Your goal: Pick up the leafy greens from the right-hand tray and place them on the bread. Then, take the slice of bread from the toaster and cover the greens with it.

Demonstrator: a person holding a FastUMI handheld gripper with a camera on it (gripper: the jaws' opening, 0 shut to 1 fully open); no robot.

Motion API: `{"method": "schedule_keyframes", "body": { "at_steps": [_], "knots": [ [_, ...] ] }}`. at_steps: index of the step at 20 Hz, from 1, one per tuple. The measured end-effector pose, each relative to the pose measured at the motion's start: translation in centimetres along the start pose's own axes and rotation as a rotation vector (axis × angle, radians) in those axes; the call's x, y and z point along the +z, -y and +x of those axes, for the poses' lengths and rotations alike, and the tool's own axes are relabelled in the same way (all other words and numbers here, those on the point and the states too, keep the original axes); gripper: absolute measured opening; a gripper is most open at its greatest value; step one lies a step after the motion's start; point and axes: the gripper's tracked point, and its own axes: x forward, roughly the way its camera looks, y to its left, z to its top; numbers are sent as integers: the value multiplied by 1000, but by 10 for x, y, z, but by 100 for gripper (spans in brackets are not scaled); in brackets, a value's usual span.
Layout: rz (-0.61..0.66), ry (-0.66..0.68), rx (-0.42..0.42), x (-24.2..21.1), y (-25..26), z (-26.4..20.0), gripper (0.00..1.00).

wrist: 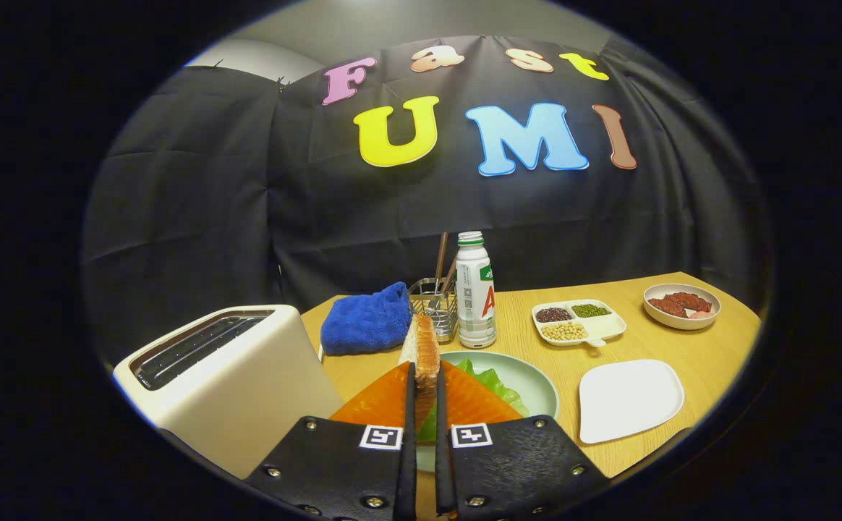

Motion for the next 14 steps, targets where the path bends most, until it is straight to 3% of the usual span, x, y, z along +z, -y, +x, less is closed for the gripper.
{"method": "schedule_keyframes", "body": {
  "at_steps": [3, 7, 14],
  "knots": [
    [-9, -30, -31, -8, 15, 2, 17],
    [-75, -49, -111, -15, 41, 3, 38],
    [-78, 58, -101, 15, 53, -21, 40]
  ]
}}
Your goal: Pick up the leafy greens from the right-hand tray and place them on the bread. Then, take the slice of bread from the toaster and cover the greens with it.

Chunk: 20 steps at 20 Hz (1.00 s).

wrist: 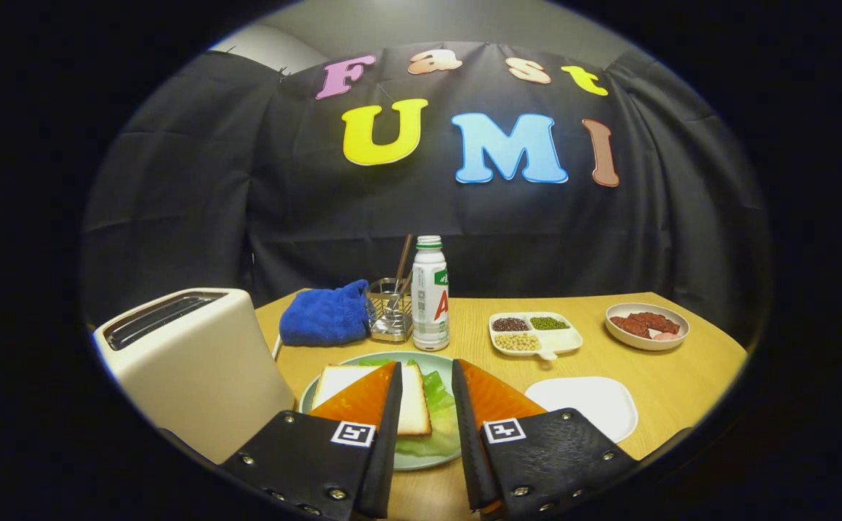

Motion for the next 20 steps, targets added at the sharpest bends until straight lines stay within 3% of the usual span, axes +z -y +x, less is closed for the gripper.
{"method": "schedule_keyframes", "body": {
  "at_steps": [6, 17, 20],
  "knots": [
    [-31, 85, 5, 22, 42, -40, 40],
    [-55, 135, -123, 26, 151, -92, 40],
    [-42, 145, -107, 27, 177, -101, 40]
  ]
}}
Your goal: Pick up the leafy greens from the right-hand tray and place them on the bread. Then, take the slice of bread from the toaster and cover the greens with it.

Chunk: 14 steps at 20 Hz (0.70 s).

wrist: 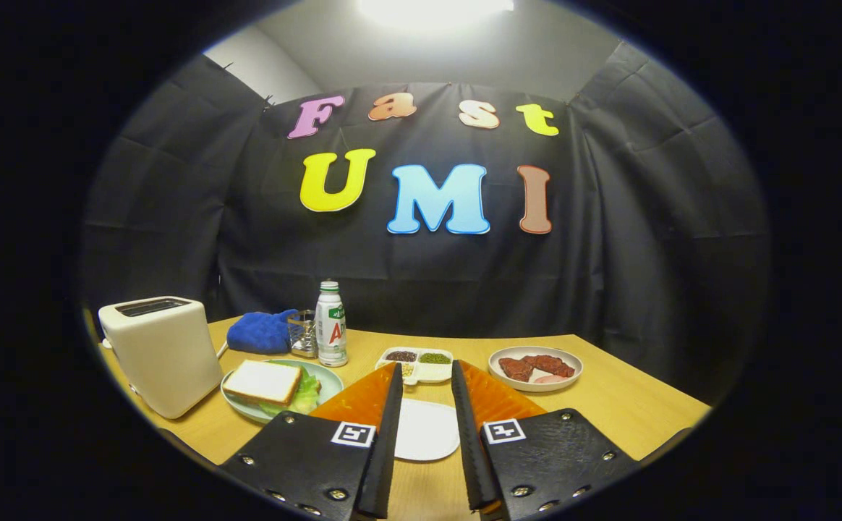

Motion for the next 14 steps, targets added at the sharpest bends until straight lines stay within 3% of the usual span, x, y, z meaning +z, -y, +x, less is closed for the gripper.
{"method": "schedule_keyframes", "body": {
  "at_steps": [9, 14],
  "knots": [
    [-55, -73, -53, -34, 110, -4, 40],
    [-114, -67, -38, -35, 144, -6, 40]
  ]
}}
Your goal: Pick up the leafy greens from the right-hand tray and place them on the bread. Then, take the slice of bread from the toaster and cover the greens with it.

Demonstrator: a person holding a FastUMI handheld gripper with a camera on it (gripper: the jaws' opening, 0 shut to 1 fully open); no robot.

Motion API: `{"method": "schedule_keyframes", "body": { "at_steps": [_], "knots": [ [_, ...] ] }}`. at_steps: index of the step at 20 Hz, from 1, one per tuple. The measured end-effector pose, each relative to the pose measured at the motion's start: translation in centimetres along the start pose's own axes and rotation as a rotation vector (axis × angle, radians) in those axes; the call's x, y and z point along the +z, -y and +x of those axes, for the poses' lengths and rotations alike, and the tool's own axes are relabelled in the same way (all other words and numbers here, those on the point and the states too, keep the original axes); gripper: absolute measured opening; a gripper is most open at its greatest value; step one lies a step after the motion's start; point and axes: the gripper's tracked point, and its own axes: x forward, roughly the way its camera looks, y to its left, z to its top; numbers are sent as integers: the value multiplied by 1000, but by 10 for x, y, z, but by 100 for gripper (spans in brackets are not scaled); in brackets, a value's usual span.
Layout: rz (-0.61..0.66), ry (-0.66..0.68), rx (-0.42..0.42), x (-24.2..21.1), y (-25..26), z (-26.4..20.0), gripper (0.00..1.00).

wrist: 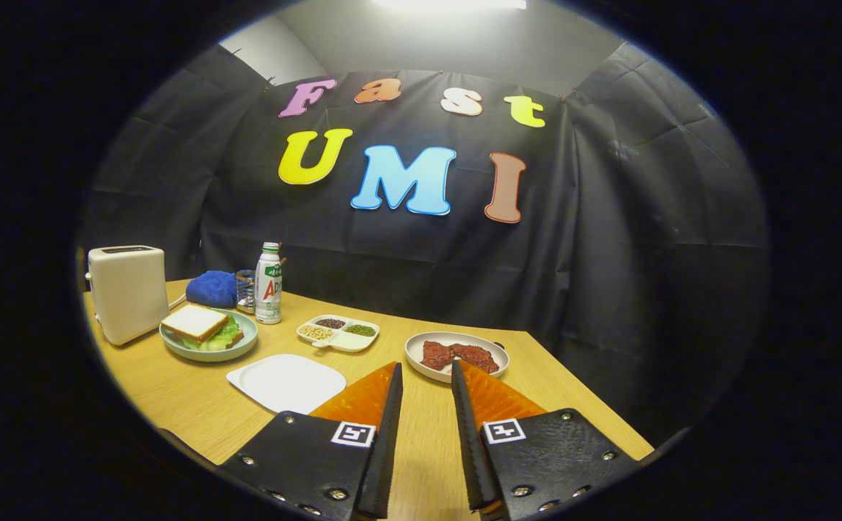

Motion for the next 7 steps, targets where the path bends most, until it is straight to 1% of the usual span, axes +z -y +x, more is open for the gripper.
{"method": "schedule_keyframes", "body": {
  "at_steps": [3, 7],
  "knots": [
    [21, -23, 6, -6, 23, 3, 40],
    [89, -27, 3, -9, 67, 9, 40]
  ]
}}
